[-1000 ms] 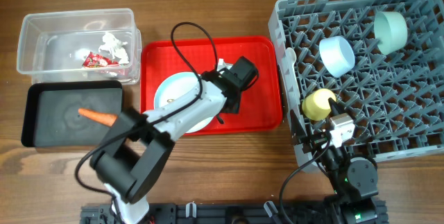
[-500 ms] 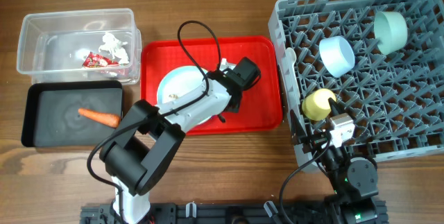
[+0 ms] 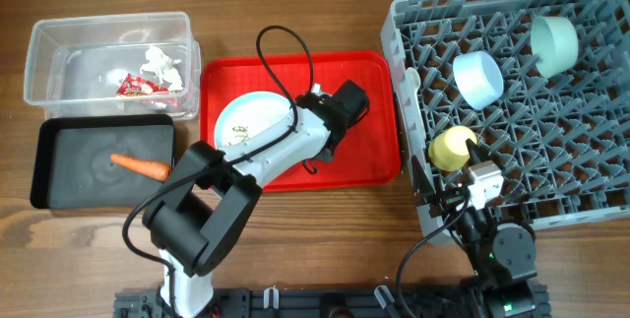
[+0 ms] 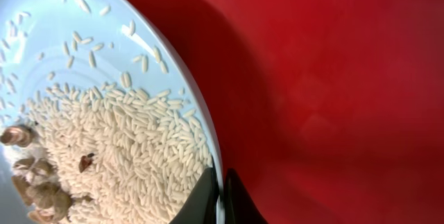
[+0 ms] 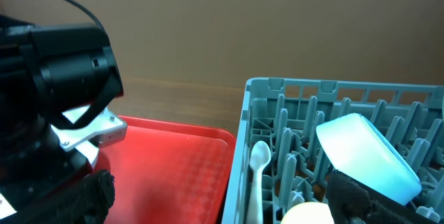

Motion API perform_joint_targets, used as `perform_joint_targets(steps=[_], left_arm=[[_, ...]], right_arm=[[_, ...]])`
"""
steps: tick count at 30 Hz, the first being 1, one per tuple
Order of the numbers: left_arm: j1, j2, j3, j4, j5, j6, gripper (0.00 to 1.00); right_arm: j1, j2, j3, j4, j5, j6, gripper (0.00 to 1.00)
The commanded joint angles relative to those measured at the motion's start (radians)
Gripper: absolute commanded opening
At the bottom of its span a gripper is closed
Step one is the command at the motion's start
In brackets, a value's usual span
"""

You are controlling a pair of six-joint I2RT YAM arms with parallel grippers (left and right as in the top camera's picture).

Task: Sort waste into correct bins and load items into the dishwasher rack
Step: 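Grasp the white plate's rim with the left gripper and lift it, then tilt the plate over the black tray to dump the rice and peanuts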

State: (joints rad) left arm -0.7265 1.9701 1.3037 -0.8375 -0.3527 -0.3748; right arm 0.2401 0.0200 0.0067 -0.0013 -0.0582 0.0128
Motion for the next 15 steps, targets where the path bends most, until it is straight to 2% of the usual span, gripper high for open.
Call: perform_joint_targets(steps=[1,9,15], left_arm=[[-0.002,-0.092,0.034,-0.031,-0.061,0.005,0.04],[-0.002,-0.216,0.034,-0.132,-0.061,0.01,0.04],[-0.002,-0.261,0.034,-0.155,-0.056,0.068,0.04]], right_arm=[[-0.005,-0.013,-0.002,0.004,0.01,-0.01,1.0],[-0.005,-0.013,-0.002,0.004,0.01,-0.01,1.0],[-0.005,-0.013,-0.002,0.004,0.01,-0.01,1.0]])
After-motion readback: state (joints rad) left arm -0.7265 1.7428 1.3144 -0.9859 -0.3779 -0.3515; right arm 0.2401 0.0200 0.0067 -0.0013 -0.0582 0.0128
